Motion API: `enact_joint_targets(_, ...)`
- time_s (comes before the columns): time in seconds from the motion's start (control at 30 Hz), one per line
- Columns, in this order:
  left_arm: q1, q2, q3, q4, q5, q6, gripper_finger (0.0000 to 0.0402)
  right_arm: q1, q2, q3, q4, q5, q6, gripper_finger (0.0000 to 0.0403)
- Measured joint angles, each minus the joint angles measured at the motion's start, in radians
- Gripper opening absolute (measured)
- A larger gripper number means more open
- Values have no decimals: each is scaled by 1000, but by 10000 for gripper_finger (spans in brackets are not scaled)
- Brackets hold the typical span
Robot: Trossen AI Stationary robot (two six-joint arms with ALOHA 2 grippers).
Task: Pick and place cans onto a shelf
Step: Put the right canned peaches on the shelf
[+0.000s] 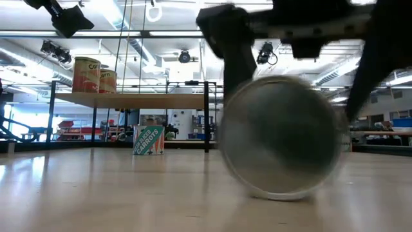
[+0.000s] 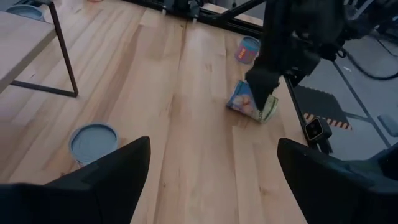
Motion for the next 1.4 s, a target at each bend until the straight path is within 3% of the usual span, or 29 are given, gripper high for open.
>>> enact_joint_targets(0.17, 0, 0, 0, 9, -3, 0, 357, -8, 76, 0, 76, -8, -32, 359)
enact_joint_targets(0.43, 0, 0, 0, 1, -13, 1, 357, -14, 103, 5, 112, -12, 100, 330)
enact_joint_targets(0.67, 0, 5, 0, -1, -80, 58, 357, -50, -18, 3, 125, -10, 189, 310)
enact_joint_targets(0.83, -1, 5, 0, 25, -98, 130, 357, -149, -156, 4, 213, 106, 198, 310)
enact_joint_targets(0.97, 0, 5, 0, 66, -102, 194, 357, -286, -222, 5, 373, 247, 198, 310)
enact_joint_targets(1.03, -1, 5, 0, 102, -101, 222, 357, -364, -228, 5, 498, 269, 206, 310)
enact_joint_targets(1.2, 0, 5, 0, 169, -104, 288, 357, -549, -162, 6, 863, 213, 294, 311)
enact_joint_targets(1.4, 0, 5, 0, 184, -108, 299, 357, -684, -44, 4, 1114, 160, 411, 312)
